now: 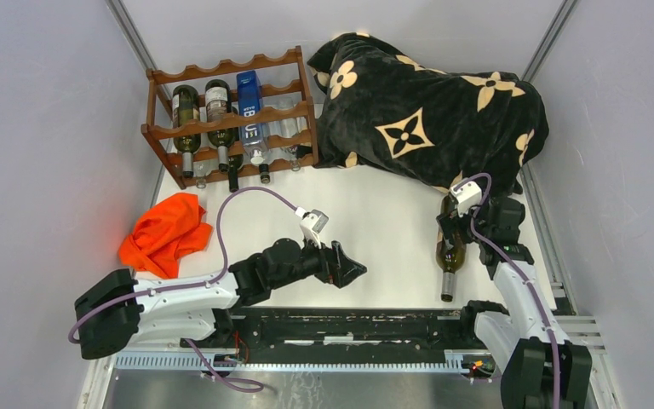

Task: Put the wine bottle on the wine rack
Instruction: Pick up the wine bottle from the center of the board.

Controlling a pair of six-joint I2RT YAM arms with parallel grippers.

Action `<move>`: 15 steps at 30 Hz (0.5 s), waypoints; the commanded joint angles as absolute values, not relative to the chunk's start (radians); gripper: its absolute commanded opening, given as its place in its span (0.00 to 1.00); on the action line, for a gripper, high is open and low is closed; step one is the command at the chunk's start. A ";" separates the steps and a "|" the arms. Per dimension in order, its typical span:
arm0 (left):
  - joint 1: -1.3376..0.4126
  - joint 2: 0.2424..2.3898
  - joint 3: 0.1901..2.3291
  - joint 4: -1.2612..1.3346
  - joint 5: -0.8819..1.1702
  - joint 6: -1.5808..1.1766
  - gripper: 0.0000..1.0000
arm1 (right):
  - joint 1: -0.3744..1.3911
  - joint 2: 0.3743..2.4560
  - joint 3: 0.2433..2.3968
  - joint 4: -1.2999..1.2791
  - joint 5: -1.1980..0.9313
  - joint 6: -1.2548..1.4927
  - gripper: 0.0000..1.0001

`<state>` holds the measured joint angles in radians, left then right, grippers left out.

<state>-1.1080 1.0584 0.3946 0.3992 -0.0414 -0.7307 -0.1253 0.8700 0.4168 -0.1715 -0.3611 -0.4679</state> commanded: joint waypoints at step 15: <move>-1.122 1.043 0.403 0.462 -0.088 -0.698 1.00 | -0.127 1.138 0.523 -0.180 -0.231 -0.158 0.98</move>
